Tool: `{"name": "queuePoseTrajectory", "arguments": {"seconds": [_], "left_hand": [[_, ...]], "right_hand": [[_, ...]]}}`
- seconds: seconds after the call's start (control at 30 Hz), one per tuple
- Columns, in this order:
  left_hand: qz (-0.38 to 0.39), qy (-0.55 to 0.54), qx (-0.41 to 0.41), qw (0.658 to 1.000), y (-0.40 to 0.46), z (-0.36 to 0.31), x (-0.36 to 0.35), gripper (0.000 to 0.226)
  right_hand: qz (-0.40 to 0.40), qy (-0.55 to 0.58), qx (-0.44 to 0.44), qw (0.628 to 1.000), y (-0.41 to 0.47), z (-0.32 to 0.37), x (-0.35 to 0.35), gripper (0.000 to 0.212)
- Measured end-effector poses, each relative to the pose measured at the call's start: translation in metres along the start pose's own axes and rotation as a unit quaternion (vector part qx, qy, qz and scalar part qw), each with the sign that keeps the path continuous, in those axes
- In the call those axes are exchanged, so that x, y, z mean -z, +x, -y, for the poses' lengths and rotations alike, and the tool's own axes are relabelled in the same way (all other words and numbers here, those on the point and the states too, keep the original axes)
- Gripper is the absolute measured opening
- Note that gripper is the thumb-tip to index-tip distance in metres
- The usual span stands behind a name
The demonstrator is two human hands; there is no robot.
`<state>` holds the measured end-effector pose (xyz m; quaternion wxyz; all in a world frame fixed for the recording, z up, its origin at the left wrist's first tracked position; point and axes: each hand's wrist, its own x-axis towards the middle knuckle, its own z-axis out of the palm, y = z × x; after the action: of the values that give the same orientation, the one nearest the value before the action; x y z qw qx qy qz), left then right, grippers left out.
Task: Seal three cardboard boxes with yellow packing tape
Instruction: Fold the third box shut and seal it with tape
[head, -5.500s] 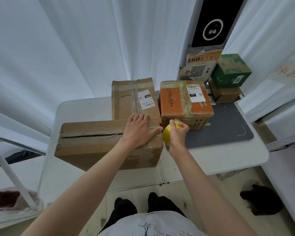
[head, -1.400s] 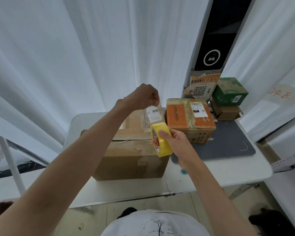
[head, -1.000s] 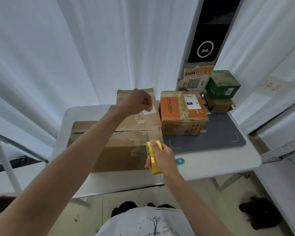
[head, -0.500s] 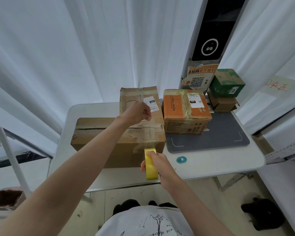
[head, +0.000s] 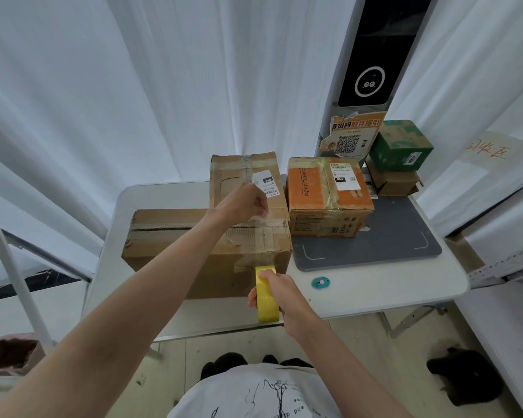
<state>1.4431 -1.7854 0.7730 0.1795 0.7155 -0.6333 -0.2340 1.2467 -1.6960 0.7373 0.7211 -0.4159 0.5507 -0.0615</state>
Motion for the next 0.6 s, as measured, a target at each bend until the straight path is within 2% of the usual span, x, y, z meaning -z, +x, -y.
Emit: {"name": "queuePoseTrajectory", "arguments": {"seconds": [0.33,0.47,0.6], "left_hand": [[-0.01,0.054,0.004,0.999,-0.001,0.003,-0.015,0.02],[-0.039,0.033,0.006,0.999,-0.003,0.007,-0.021,0.014],[-0.068,0.034,0.099,0.992,-0.003,0.022,-0.018,0.058]], "right_hand": [[0.005,-0.004,0.0,1.0,0.013,-0.007,0.002,0.029],[0.017,0.008,-0.002,1.0,0.017,-0.008,0.003,0.028],[0.019,0.01,-0.01,1.0,0.02,-0.013,0.004,0.028]]}}
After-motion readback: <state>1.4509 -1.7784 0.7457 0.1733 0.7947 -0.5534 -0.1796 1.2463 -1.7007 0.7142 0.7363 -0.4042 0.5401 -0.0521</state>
